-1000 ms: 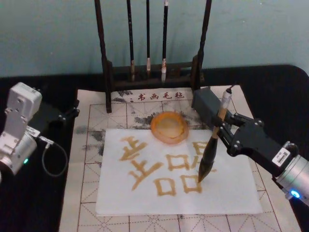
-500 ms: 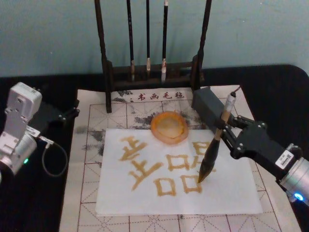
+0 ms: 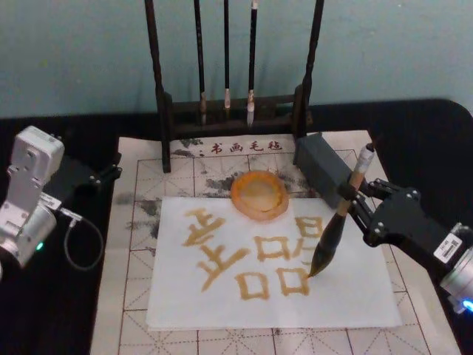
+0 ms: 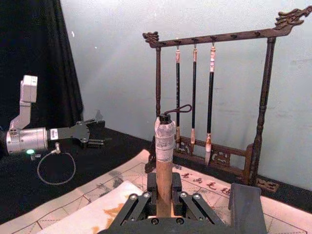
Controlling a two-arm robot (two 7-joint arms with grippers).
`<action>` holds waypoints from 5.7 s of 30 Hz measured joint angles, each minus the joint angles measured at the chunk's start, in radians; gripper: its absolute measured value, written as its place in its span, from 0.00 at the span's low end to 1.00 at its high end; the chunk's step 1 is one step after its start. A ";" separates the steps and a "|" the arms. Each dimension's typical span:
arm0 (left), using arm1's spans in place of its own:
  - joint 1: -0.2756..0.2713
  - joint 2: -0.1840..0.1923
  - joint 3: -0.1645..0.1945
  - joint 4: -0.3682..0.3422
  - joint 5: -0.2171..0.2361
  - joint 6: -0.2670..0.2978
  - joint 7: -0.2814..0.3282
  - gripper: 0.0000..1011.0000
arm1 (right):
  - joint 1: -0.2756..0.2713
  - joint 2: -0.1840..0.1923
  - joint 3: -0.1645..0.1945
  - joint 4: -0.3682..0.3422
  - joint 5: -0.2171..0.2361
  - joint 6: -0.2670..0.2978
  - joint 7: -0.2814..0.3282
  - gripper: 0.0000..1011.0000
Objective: Pick up the brush from the inkstone, write on the paper, then place the brush back to its original position.
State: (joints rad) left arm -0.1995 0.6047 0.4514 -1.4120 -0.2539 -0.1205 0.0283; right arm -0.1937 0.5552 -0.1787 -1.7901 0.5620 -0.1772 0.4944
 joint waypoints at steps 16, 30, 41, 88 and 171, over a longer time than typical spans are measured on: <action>0.000 0.000 0.000 0.000 0.000 0.000 0.000 0.99 | -0.035 0.016 0.031 -0.012 -0.015 -0.016 0.001 0.20; 0.000 0.000 0.000 0.000 0.000 0.000 0.000 0.99 | -0.067 0.023 0.068 -0.028 -0.015 -0.025 0.001 0.20; 0.000 0.000 0.000 0.000 0.000 0.000 0.000 0.99 | -0.094 0.026 0.102 -0.038 -0.024 -0.034 -0.006 0.20; 0.000 0.000 0.000 0.000 0.000 0.000 0.000 0.99 | 0.063 -0.058 0.102 -0.026 0.139 0.093 -0.061 0.20; 0.000 0.000 0.000 0.000 0.000 0.000 0.000 0.99 | 0.545 -0.254 -0.052 0.459 0.711 0.553 -0.559 0.20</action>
State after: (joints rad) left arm -0.1995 0.6047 0.4514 -1.4120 -0.2539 -0.1205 0.0283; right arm 0.3514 0.3008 -0.2302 -1.3311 1.2727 0.3759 -0.0642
